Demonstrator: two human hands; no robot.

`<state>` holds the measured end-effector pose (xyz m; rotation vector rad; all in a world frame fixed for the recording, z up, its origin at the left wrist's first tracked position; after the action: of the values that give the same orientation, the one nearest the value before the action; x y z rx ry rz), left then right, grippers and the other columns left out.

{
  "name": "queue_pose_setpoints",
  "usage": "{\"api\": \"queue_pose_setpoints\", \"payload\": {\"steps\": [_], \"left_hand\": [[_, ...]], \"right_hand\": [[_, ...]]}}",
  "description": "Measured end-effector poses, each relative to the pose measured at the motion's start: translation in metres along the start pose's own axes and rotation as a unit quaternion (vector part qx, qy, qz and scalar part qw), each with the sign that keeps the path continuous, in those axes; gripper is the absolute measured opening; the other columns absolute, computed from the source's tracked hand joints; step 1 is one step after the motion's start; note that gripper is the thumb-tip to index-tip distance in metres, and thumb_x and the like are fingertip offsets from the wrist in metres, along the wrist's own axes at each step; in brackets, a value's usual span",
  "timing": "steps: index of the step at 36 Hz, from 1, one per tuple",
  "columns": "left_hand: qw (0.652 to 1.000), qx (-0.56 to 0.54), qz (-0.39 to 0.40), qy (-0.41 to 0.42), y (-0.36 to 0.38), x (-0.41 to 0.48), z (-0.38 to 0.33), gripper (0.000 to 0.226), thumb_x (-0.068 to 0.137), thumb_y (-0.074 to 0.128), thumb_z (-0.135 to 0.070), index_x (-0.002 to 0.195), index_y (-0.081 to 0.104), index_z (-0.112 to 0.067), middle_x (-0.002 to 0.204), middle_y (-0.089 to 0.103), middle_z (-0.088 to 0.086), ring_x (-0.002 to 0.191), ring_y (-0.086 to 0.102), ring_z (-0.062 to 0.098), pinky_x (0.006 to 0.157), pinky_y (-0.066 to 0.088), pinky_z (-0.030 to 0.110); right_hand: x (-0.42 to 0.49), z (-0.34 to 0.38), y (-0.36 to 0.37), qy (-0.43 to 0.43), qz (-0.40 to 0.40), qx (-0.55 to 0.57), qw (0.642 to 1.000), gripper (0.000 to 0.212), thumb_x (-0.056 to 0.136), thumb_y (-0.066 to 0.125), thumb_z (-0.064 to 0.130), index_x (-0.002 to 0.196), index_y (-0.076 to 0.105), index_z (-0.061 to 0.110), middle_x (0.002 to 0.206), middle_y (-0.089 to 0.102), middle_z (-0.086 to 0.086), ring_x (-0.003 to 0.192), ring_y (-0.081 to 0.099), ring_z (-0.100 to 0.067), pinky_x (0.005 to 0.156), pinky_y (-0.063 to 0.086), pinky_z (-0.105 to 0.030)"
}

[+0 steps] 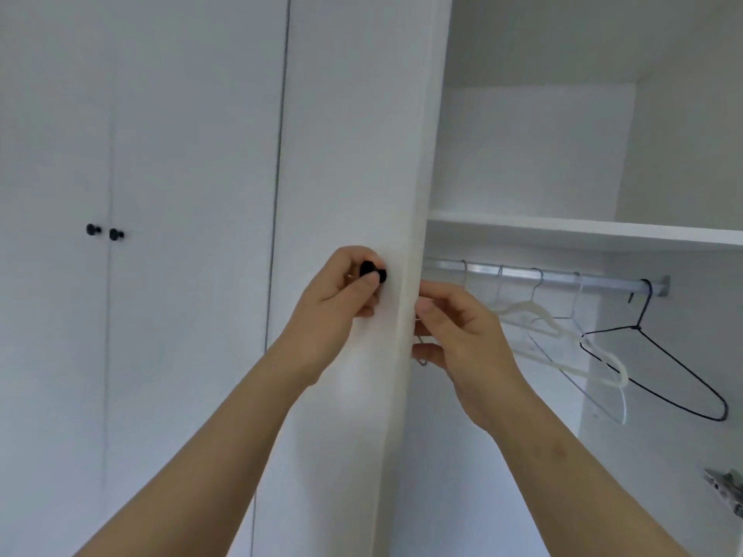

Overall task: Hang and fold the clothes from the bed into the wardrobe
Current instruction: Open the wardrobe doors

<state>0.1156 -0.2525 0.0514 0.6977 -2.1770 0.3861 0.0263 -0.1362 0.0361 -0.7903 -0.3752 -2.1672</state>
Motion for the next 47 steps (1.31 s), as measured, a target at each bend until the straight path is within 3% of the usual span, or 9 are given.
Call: {"api": "queue_pose_setpoints", "payload": {"steps": [3,9,16,22,30,35,40,44,47], "left_hand": [[1.0,0.003,-0.021,-0.001,-0.025,-0.011,-0.012,0.022,0.096,0.043,-0.007,0.087,0.056,-0.023,0.075,0.056,-0.011,0.07,0.053,0.006,0.073,0.048,0.026],[0.997,0.043,-0.067,0.014,-0.073,-0.032,-0.025,0.024,0.098,0.038,-0.012,0.094,0.056,-0.027,0.084,0.061,-0.011,0.083,0.059,0.004,0.073,0.05,0.018],[0.994,0.076,-0.077,-0.001,-0.123,-0.054,-0.036,0.029,0.1,0.039,-0.019,0.111,0.056,-0.04,0.096,0.066,-0.012,0.091,0.065,0.007,0.067,0.053,0.023],[0.992,0.065,-0.111,-0.018,-0.161,-0.076,-0.042,0.037,0.087,0.046,-0.046,0.12,0.044,-0.062,0.093,0.066,-0.013,0.076,0.064,0.004,0.062,0.05,0.018],[0.981,0.081,-0.176,-0.028,-0.209,-0.089,-0.042,0.034,0.092,0.054,-0.019,0.109,0.063,-0.047,0.1,0.068,0.0,0.094,0.066,0.021,0.066,0.051,0.022],[0.968,0.115,-0.22,-0.041,-0.23,-0.097,-0.036,0.046,0.095,0.049,-0.012,0.094,0.065,-0.055,0.078,0.064,-0.021,0.078,0.064,0.005,0.064,0.05,0.019],[0.957,0.142,-0.252,-0.036,-0.237,-0.099,-0.034,0.047,0.095,0.051,-0.015,0.088,0.063,-0.06,0.075,0.062,-0.024,0.069,0.063,0.001,0.057,0.047,0.014],[0.94,0.176,-0.292,-0.028,-0.235,-0.101,-0.034,0.047,0.094,0.053,-0.018,0.081,0.062,-0.062,0.076,0.064,-0.023,0.062,0.061,-0.003,0.053,0.045,0.01],[0.909,0.252,-0.33,-0.023,-0.229,-0.105,-0.034,0.037,0.092,0.055,-0.022,0.087,0.056,-0.058,0.08,0.065,-0.024,0.065,0.061,-0.007,0.056,0.043,0.005]], "right_hand": [[0.001,0.002,0.024,-0.003,0.044,-0.001,0.999,0.021,0.093,0.053,0.009,0.095,0.067,0.025,0.088,0.072,-0.004,0.079,0.07,-0.019,0.067,0.056,-0.03],[0.006,0.005,0.081,-0.027,0.13,0.033,0.991,0.049,0.095,0.045,0.003,0.093,0.066,0.047,0.096,0.064,-0.011,0.085,0.065,-0.021,0.074,0.057,-0.033],[0.014,-0.008,0.141,-0.044,0.166,0.086,0.981,0.054,0.095,0.046,0.0,0.096,0.063,0.051,0.078,0.058,0.009,0.075,0.06,-0.004,0.068,0.052,-0.022],[0.017,-0.022,0.192,-0.054,0.217,0.091,0.97,0.06,0.095,0.047,0.004,0.098,0.058,0.062,0.074,0.055,0.016,0.072,0.056,-0.004,0.069,0.05,-0.017],[0.023,-0.032,0.249,-0.031,0.246,0.084,0.965,0.069,0.093,0.041,-0.004,0.103,0.048,0.064,0.076,0.05,0.018,0.071,0.051,-0.001,0.071,0.049,-0.015],[0.024,-0.035,0.272,-0.016,0.249,0.084,0.965,0.069,0.093,0.039,-0.006,0.107,0.044,0.062,0.09,0.043,0.008,0.066,0.046,0.002,0.067,0.044,-0.015],[0.024,-0.038,0.283,-0.01,0.249,0.071,0.966,0.069,0.094,0.038,-0.004,0.109,0.038,0.064,0.097,0.041,0.006,0.072,0.046,-0.001,0.064,0.044,-0.011],[0.021,-0.042,0.286,-0.012,0.25,0.054,0.967,0.068,0.095,0.038,0.0,0.111,0.033,0.066,0.098,0.04,0.007,0.082,0.046,-0.004,0.074,0.044,-0.016],[0.015,-0.048,0.285,-0.005,0.25,0.043,0.967,0.067,0.095,0.04,0.001,0.111,0.032,0.065,0.098,0.041,0.009,0.085,0.047,-0.004,0.08,0.042,-0.018]]}}
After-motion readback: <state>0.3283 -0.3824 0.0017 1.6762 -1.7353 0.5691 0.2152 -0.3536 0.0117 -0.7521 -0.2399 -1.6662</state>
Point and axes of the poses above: each hand's wrist, its own x-axis towards the middle knuckle, its own y-axis out of the palm, z = x × y, the point moved 2 cm from there along x, towards the middle knuckle
